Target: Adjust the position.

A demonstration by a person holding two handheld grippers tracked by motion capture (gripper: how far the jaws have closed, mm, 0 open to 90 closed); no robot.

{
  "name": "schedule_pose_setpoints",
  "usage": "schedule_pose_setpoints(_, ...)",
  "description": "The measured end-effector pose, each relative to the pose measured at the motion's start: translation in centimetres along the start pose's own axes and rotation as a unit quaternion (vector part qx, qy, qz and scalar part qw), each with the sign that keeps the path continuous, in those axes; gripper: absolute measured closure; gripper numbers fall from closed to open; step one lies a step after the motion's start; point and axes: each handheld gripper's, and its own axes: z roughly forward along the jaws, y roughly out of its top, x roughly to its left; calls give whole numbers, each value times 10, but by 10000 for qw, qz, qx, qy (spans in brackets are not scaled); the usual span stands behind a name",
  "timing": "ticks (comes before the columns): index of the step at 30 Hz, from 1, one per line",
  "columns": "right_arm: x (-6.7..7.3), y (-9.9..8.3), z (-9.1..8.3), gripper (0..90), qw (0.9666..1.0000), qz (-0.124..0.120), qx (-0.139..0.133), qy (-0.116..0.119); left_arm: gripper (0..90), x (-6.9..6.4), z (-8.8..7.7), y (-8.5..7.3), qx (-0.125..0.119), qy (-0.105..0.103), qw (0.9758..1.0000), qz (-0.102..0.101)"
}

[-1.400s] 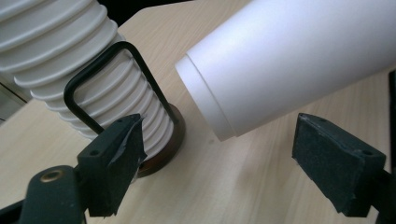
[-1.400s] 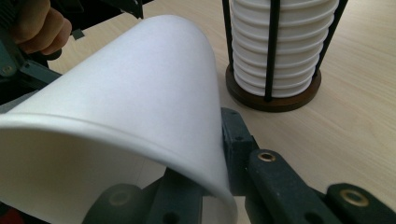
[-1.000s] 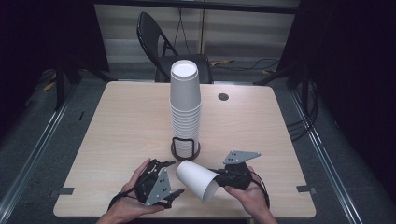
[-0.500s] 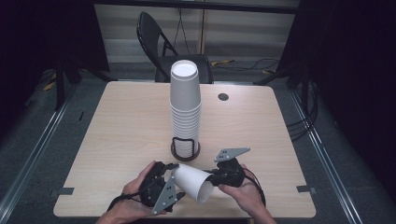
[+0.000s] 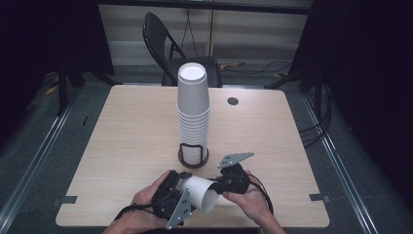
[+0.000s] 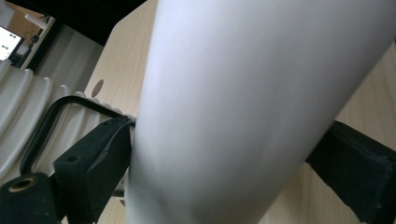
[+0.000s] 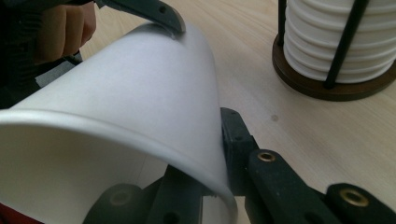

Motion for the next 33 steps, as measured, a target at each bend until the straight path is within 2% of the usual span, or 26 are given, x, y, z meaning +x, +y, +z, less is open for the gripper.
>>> schedule_pose_setpoints(4,1,4,2,871,10000,18,1,29,54,0,2,1,-55,7,9999,-146)
schedule_pose_setpoints(12,1,7,5,871,10000,77,26,24,61,0,4,5,-22,48,10000,-32)
schedule_pose_setpoints(14,0,7,5,871,9999,109,22,27,64,-1,6,6,-113,22,9998,-146)
schedule_pose_setpoints(18,-1,8,5,877,9998,185,3,47,93,-2,5,11,-196,-33,9997,-104)
schedule_pose_setpoints(19,-1,8,6,881,9998,168,1,48,107,-2,5,13,-206,-23,9998,-8)
schedule_pose_setpoints(21,0,9,8,884,9998,164,36,83,105,-2,5,15,-192,-39,9998,24)
schedule_pose_setpoints(26,0,9,9,885,9996,242,17,120,103,-3,5,16,-293,10,9995,-127)
schedule_pose_setpoints(33,5,9,14,886,9995,247,61,162,89,-7,7,19,-306,54,9995,-75)
